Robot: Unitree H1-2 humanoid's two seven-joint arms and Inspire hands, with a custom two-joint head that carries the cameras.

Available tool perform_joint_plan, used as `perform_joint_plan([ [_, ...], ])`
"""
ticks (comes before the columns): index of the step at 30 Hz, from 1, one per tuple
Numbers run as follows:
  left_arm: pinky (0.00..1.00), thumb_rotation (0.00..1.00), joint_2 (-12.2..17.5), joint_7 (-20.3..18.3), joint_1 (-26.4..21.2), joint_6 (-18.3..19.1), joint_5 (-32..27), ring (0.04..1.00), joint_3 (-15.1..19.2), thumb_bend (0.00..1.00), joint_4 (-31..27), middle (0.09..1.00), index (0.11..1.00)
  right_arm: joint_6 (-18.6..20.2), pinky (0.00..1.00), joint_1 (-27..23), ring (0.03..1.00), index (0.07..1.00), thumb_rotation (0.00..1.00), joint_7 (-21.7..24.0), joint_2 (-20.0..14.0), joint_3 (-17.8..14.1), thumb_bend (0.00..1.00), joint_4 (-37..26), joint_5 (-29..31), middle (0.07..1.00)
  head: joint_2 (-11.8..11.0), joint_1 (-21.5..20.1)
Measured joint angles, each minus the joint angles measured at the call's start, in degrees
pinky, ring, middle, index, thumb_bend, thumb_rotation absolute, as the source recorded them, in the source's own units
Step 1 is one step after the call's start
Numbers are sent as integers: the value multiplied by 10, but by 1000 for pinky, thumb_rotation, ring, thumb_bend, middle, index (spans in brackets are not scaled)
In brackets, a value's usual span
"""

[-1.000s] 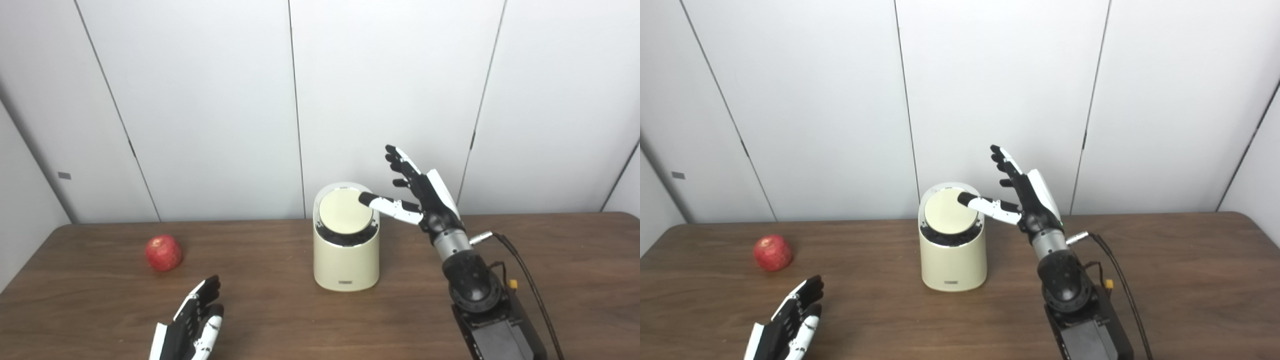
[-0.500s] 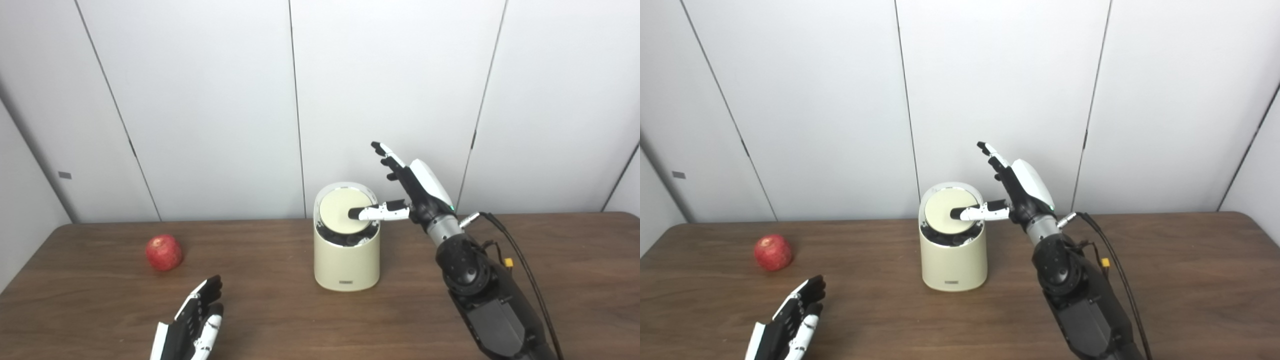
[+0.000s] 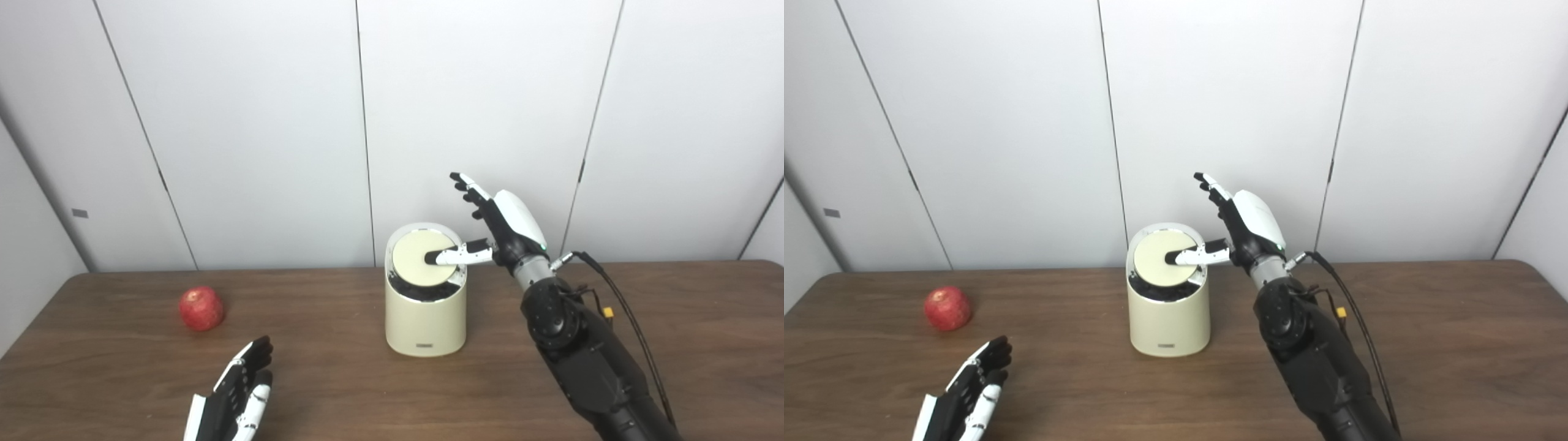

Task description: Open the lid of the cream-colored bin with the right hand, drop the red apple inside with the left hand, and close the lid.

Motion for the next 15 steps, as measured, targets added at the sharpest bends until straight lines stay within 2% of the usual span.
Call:
perform_joint_plan([
  [8,835,655,0,0,0,1,0,857,0,402,0,862,877,-9,787,0,870,916,373,-1,-5,16,969,2,-17,890,4,1],
  [15,834,656,-1,1,0,3,0,855,0,407,0,860,875,-7,757,1,859,916,381,7,-9,20,976,-15,-24,888,7,-1],
])
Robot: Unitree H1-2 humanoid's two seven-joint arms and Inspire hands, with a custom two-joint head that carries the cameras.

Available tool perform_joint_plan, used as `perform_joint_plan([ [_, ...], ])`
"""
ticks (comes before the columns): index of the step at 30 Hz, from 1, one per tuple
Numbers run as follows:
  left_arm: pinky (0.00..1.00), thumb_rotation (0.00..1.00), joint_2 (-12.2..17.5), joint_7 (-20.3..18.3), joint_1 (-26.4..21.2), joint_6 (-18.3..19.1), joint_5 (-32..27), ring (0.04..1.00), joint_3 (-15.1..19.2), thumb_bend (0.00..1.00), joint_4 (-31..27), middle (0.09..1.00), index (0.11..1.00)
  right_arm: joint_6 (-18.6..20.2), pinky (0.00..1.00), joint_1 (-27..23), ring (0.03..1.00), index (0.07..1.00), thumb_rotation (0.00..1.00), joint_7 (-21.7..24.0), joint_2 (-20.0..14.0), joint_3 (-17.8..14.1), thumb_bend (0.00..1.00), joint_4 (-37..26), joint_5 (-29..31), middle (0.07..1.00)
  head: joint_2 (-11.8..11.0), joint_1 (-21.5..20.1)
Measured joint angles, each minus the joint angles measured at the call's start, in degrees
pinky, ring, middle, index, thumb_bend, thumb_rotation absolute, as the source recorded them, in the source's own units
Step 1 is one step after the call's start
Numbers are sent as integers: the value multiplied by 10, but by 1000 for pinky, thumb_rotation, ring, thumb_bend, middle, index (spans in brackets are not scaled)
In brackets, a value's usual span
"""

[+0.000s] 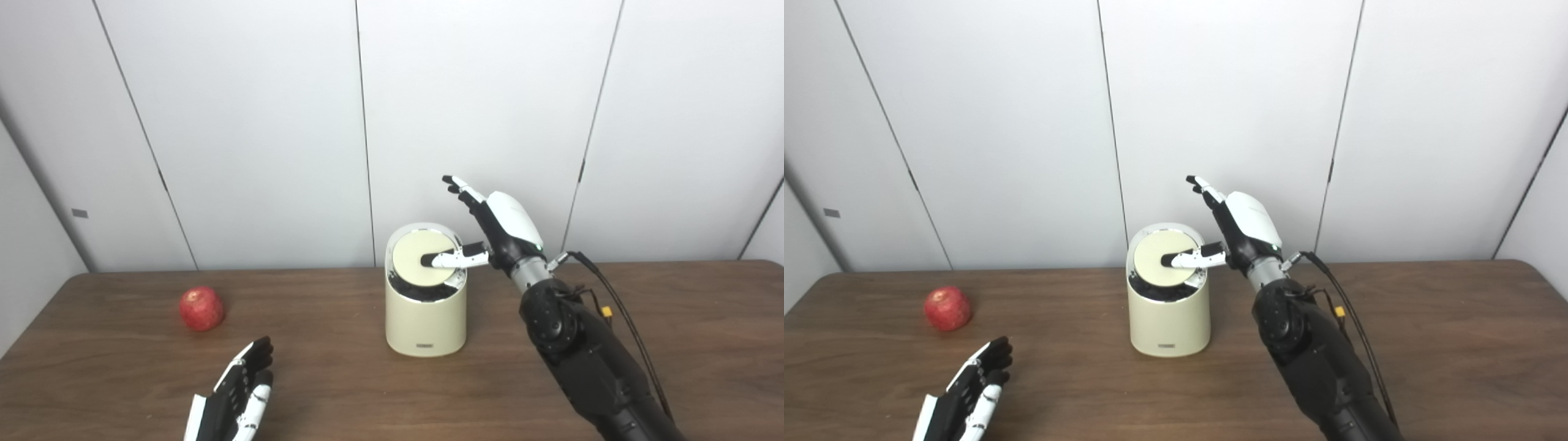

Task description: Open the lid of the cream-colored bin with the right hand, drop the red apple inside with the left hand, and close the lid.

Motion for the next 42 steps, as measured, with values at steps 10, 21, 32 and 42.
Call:
perform_joint_plan([
  [10,835,661,0,0,0,3,-1,856,0,416,-1,863,875,5,756,11,850,910,382,21,-6,0,987,-18,-6,877,8,-1],
  [21,839,688,-2,0,1,5,-2,856,2,429,-5,863,874,16,870,12,926,932,276,39,-20,27,1000,-51,-36,911,16,-3],
  [32,826,685,-4,0,2,5,-6,854,2,463,-6,864,870,-16,838,-5,903,927,225,-25,-45,87,1000,-48,-134,908,25,-3],
  [42,829,691,-10,0,2,5,-6,850,1,463,-7,861,872,-25,857,-7,913,918,275,-18,-41,75,996,-48,-124,900,27,-2],
])
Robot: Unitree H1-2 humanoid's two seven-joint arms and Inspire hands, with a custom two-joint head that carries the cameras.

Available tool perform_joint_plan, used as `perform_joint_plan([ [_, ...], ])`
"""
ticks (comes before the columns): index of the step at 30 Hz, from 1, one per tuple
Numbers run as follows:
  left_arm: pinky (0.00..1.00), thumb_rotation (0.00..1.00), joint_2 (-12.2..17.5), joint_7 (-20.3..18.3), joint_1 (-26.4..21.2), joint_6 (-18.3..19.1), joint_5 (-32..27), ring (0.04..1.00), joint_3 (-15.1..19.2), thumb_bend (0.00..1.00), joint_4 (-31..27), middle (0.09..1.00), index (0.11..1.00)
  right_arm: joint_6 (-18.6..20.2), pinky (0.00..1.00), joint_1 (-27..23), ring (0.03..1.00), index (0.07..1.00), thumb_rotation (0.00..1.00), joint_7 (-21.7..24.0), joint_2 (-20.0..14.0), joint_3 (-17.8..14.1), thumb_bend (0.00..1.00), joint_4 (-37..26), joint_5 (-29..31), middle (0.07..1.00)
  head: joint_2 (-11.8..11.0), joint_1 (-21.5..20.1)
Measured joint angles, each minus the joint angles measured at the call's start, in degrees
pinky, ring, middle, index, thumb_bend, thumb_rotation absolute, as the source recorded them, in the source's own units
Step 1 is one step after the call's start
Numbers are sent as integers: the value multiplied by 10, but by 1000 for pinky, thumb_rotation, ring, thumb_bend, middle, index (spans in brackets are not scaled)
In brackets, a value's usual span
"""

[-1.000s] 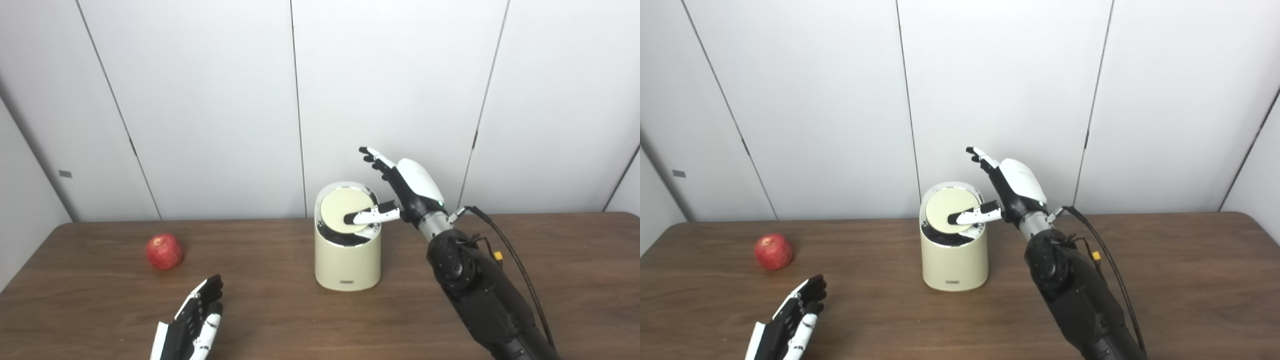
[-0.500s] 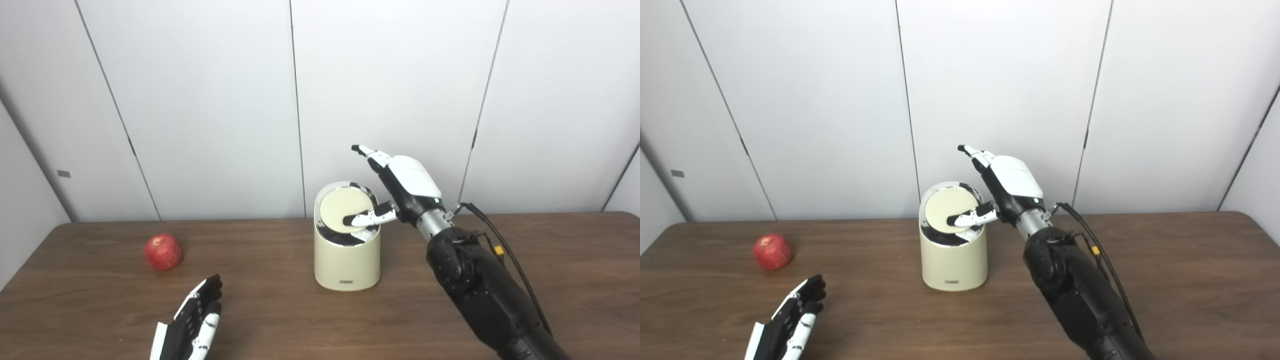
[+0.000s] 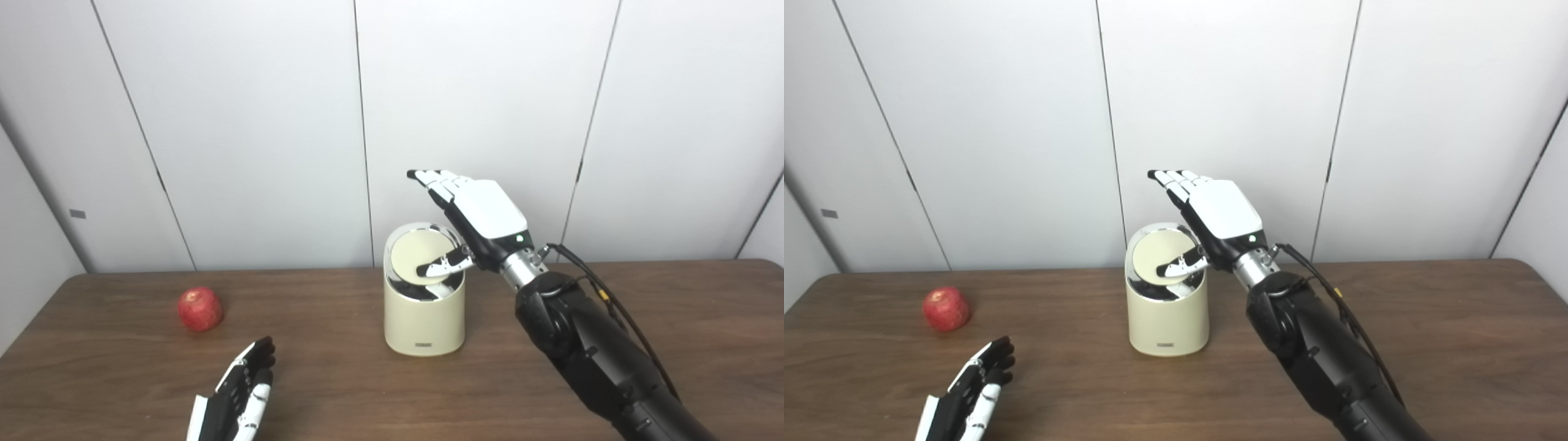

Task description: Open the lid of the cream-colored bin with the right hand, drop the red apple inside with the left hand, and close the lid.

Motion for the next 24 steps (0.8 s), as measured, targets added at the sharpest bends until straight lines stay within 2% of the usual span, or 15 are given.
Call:
perform_joint_plan([
  [6,824,681,-1,0,1,0,2,850,0,453,-2,859,870,30,762,24,871,916,366,44,23,-64,920,-14,85,895,2,-3],
  [11,823,677,-1,0,2,0,4,846,0,444,-3,854,866,70,736,44,852,921,434,75,29,-115,815,-90,137,882,2,-5],
  [14,823,661,-1,1,1,6,5,847,0,432,-3,854,867,90,684,46,825,907,452,83,26,-138,775,-124,156,876,3,-5],
  [15,822,660,-1,1,1,8,5,847,0,431,-4,854,868,94,678,48,823,903,493,84,25,-146,748,-132,161,871,3,-5],
  [17,821,661,-2,1,1,9,4,847,0,426,-4,854,869,111,681,58,823,897,539,85,26,-160,716,-149,174,866,3,-5],
  [19,822,667,-2,1,1,9,4,849,0,426,-4,856,869,125,724,72,831,889,606,90,26,-171,630,-163,187,856,3,-5],
  [24,822,663,-2,1,2,9,3,851,0,422,-4,861,871,157,750,133,828,886,645,112,18,-190,516,-214,211,859,4,-2],
])
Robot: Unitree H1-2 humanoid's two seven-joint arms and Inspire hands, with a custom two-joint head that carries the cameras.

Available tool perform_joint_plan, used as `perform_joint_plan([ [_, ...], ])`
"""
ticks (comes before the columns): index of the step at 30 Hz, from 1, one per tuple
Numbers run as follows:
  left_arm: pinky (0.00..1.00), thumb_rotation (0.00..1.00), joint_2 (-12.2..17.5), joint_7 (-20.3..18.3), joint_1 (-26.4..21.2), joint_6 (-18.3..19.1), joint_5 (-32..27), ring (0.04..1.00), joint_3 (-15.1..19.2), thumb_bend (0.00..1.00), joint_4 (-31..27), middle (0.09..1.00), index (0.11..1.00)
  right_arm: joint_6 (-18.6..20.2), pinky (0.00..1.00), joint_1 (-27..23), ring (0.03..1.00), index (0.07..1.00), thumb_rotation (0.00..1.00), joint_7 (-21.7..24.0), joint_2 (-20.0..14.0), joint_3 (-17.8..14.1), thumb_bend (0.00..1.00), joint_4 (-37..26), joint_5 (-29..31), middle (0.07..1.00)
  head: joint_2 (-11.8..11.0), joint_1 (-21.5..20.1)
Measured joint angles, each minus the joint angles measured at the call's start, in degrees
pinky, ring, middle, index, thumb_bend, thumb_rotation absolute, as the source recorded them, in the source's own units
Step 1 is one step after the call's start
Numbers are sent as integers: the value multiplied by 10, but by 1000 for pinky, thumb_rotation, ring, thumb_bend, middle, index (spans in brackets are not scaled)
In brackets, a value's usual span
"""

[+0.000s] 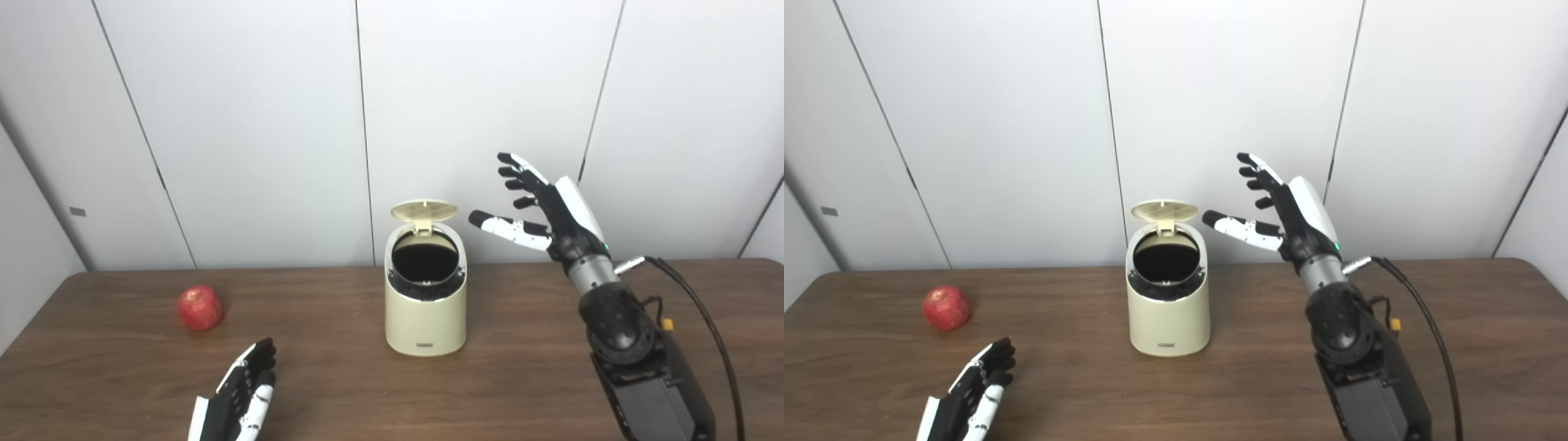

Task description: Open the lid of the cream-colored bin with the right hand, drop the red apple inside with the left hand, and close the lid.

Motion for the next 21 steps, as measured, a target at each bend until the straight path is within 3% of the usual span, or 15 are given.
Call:
perform_joint_plan([
  [5,818,661,0,0,0,0,-2,846,0,441,0,856,869,-1,793,70,845,887,727,15,-22,-12,503,-18,21,886,1,-4],
  [13,822,648,0,-3,1,0,-12,854,4,448,0,866,878,1,802,150,860,909,800,30,-23,-36,515,-52,79,886,6,-5],
  [15,825,643,0,-4,1,0,-21,856,6,443,0,866,879,1,801,171,861,913,793,36,-19,-47,498,-71,107,888,6,-7],
  [21,823,623,1,-7,2,1,-32,850,9,439,-1,864,876,25,918,227,955,969,937,47,21,-83,491,-83,220,956,11,-11],
])
